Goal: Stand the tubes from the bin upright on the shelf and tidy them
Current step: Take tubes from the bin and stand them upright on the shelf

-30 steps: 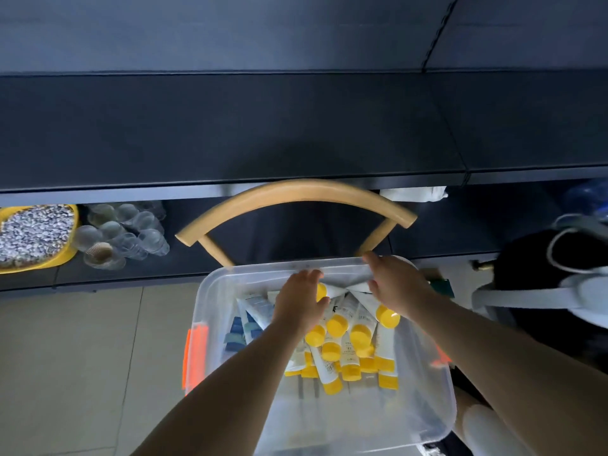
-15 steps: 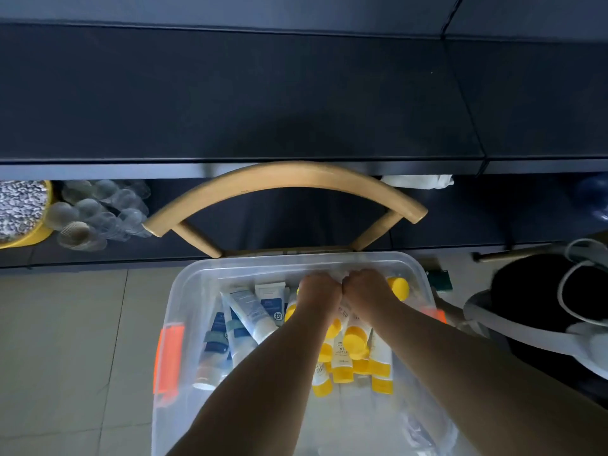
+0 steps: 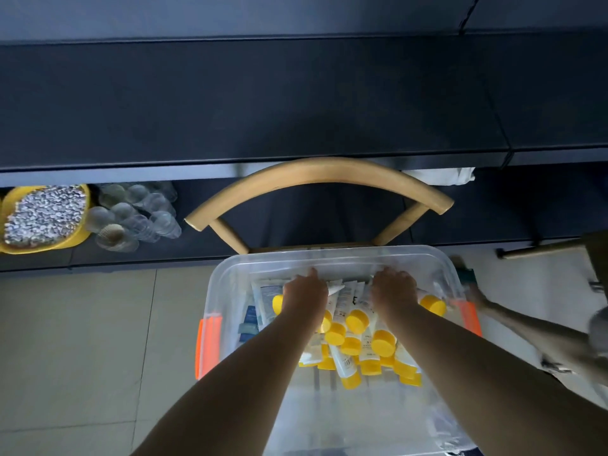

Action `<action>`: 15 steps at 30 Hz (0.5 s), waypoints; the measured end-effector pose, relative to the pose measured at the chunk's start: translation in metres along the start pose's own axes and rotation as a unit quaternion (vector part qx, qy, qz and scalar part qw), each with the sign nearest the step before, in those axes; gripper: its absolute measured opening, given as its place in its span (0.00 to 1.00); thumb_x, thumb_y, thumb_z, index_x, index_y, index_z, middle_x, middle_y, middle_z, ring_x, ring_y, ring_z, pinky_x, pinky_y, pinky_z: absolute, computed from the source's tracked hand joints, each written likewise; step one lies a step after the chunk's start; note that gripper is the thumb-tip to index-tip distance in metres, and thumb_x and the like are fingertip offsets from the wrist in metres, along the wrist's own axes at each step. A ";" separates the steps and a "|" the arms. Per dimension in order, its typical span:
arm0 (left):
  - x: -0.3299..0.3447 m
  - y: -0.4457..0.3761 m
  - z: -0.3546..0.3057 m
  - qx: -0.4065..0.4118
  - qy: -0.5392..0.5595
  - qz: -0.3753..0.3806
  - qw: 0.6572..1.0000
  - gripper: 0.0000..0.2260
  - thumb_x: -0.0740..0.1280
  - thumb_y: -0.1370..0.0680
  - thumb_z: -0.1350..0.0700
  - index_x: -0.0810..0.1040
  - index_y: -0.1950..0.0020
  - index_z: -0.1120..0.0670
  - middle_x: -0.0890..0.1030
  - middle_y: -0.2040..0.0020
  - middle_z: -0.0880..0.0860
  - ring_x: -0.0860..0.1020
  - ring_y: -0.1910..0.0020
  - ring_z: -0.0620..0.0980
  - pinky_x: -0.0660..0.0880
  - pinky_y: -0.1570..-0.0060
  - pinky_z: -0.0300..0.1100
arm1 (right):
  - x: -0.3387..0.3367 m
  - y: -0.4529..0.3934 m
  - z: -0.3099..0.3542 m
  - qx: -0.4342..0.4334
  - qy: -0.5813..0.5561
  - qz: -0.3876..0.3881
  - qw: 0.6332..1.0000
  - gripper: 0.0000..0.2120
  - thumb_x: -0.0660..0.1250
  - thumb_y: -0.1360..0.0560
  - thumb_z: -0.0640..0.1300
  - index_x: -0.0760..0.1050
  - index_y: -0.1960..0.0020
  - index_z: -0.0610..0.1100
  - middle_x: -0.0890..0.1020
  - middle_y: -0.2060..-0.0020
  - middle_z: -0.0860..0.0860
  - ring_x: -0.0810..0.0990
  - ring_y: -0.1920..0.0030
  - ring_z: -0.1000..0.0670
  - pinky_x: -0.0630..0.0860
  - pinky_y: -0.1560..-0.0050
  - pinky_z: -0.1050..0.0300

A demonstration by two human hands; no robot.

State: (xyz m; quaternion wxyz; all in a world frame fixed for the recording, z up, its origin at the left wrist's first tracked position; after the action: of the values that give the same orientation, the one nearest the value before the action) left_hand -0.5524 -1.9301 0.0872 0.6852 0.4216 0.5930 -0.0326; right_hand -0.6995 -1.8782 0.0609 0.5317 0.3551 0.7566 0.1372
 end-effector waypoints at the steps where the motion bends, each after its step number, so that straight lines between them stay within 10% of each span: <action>1: 0.001 0.001 0.001 0.000 0.004 -0.002 1.000 0.20 0.68 0.26 0.63 0.70 0.35 0.59 0.71 0.39 0.58 0.75 0.43 0.57 0.75 0.46 0.49 | 0.000 0.001 -0.003 0.000 -0.016 -0.005 1.000 0.21 0.59 0.21 0.46 0.64 0.31 0.37 0.74 0.39 0.41 0.76 0.40 0.42 0.75 0.41 0.51; 15: 0.006 0.027 0.020 0.024 0.127 -0.067 0.989 0.19 0.67 0.27 0.60 0.72 0.36 0.52 0.77 0.41 0.51 0.73 0.41 0.51 0.69 0.41 0.43 | -0.011 0.020 -0.046 0.066 -0.255 0.021 0.964 0.16 0.65 0.24 0.45 0.69 0.38 0.42 0.77 0.52 0.48 0.78 0.52 0.49 0.75 0.56 0.58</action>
State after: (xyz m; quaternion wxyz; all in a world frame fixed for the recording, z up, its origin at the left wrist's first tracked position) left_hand -0.5204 -1.9226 0.0952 0.5899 0.3981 0.7014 -0.0392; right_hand -0.7310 -1.8638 0.0992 0.6794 0.4286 0.5956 0.0025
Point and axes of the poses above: each hand's wrist, its own y-axis away from the middle knuckle, its own x-axis out of the palm, z = x × y, the point moved 1 cm from there along -y, towards the middle knuckle
